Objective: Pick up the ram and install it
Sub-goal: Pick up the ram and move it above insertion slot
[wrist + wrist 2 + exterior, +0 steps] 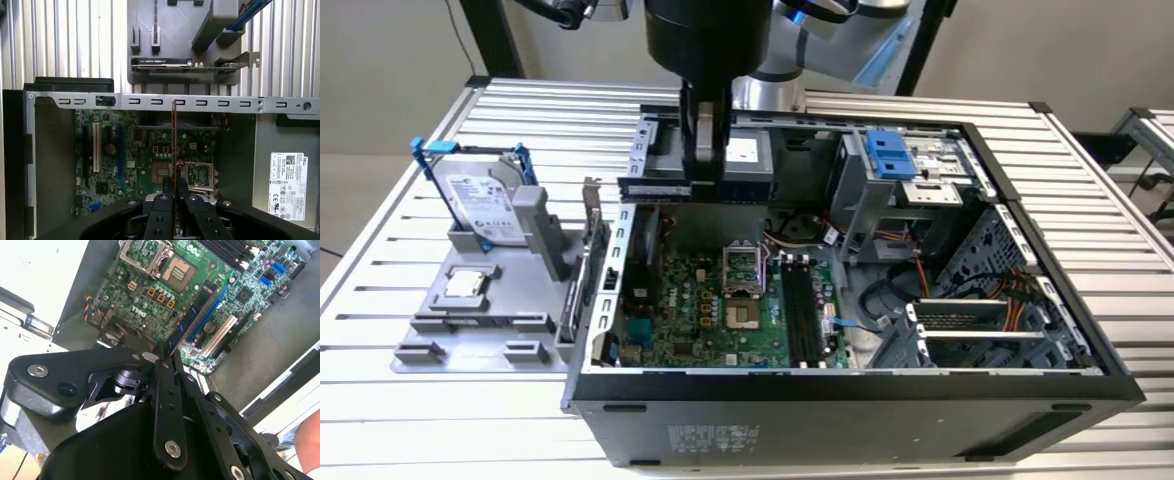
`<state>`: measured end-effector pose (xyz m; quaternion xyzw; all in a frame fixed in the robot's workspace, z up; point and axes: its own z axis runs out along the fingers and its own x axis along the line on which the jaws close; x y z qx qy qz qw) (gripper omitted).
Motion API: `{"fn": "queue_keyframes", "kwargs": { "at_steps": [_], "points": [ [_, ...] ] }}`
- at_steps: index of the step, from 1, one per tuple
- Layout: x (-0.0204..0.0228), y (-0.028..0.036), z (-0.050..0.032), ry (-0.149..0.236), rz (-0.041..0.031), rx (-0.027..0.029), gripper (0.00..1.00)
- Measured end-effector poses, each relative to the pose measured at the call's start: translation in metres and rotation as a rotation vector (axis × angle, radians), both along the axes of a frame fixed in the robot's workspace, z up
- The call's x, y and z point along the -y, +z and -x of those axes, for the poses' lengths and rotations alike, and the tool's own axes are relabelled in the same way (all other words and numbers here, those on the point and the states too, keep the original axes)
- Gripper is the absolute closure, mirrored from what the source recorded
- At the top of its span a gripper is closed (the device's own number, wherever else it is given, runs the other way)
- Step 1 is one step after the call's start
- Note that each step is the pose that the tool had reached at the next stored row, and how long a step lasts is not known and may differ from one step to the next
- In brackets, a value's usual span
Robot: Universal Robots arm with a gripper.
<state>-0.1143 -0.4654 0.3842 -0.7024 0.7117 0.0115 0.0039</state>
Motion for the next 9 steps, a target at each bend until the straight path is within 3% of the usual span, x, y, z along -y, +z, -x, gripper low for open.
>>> {"fn": "queue_keyframes", "kwargs": {
  "at_steps": [9],
  "points": [
    [-0.0025,-0.0005,-0.0092,0.0,0.0,0.0,1.0]
  ]
}}
